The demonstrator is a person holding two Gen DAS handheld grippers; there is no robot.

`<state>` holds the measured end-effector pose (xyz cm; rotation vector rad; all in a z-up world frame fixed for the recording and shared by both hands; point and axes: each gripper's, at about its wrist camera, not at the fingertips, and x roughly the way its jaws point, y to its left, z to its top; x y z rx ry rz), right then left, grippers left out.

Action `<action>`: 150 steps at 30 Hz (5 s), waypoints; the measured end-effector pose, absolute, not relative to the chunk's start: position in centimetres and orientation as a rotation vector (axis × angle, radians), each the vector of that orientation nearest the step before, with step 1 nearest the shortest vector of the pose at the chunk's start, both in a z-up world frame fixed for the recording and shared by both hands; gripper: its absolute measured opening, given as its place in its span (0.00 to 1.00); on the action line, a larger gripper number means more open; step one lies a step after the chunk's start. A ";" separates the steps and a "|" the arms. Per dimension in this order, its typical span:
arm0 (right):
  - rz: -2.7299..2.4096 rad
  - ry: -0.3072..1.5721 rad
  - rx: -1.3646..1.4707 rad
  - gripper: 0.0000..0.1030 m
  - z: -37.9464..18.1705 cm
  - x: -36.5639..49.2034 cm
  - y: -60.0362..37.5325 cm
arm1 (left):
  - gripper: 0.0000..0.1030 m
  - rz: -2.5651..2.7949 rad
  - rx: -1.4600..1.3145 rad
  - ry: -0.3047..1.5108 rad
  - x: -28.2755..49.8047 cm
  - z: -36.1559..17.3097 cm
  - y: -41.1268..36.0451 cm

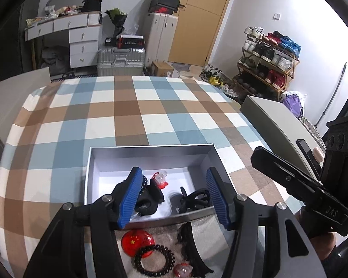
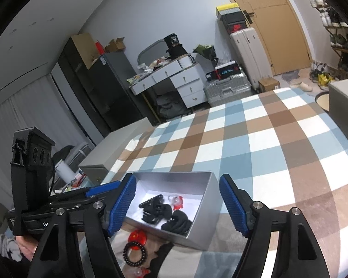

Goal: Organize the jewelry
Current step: 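Lower both held items into the grey box and open both tools, then reach the right tool to the second clear red-capped bottle and grasp it, then grasp the red 'China' ball with the left tool while the right tool holds the bottle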

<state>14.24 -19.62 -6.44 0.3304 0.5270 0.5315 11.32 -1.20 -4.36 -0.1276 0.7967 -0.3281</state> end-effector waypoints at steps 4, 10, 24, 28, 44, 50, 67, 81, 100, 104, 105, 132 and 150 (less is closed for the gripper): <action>0.536 0.505 0.312 0.80 -5.8 13.0 -19.3 | 0.60 -0.307 -0.123 0.766 10.3 -3.7 -0.8; 0.555 0.496 0.300 0.87 -5.1 11.3 -18.7 | 0.61 -0.273 -0.129 0.729 9.1 -2.9 0.1; 0.646 0.518 0.215 0.93 -5.6 7.5 -16.1 | 0.81 -0.121 -0.171 0.693 5.8 -4.1 4.4; 0.683 0.559 0.166 0.93 -6.7 6.9 -14.4 | 0.87 -0.067 -0.165 0.714 4.8 -5.6 5.6; 0.712 0.739 -0.083 0.59 -12.7 6.2 -8.7 | 0.93 0.061 -0.201 0.857 0.8 -11.1 10.3; 0.690 0.750 -0.126 0.51 -13.3 6.2 -8.0 | 0.93 0.064 -0.224 0.873 0.3 -11.6 10.9; 0.677 0.709 -0.100 0.18 -13.0 6.1 -8.9 | 0.93 -0.012 -0.209 0.869 2.2 -10.4 9.1; 0.671 0.589 -0.001 0.18 -10.1 5.2 -12.6 | 0.93 -0.055 -0.172 0.977 7.9 -10.1 4.8; 0.679 0.561 0.062 0.18 -10.3 5.0 -15.1 | 0.93 0.033 -0.020 1.110 11.1 -12.3 1.0; 0.678 0.555 0.073 0.18 -10.3 4.8 -15.5 | 0.93 0.001 -0.001 1.132 11.1 -12.7 0.2; 0.679 0.554 0.076 0.18 -10.3 4.8 -15.6 | 0.93 0.002 -0.001 1.129 11.0 -12.7 0.2; 0.666 0.555 0.108 0.18 -10.3 5.2 -16.4 | 0.37 -0.219 0.129 1.105 9.9 -11.9 -1.7; 0.655 0.557 0.184 0.18 -8.8 5.3 -17.0 | 0.36 -0.302 0.023 1.036 7.5 -8.6 -1.1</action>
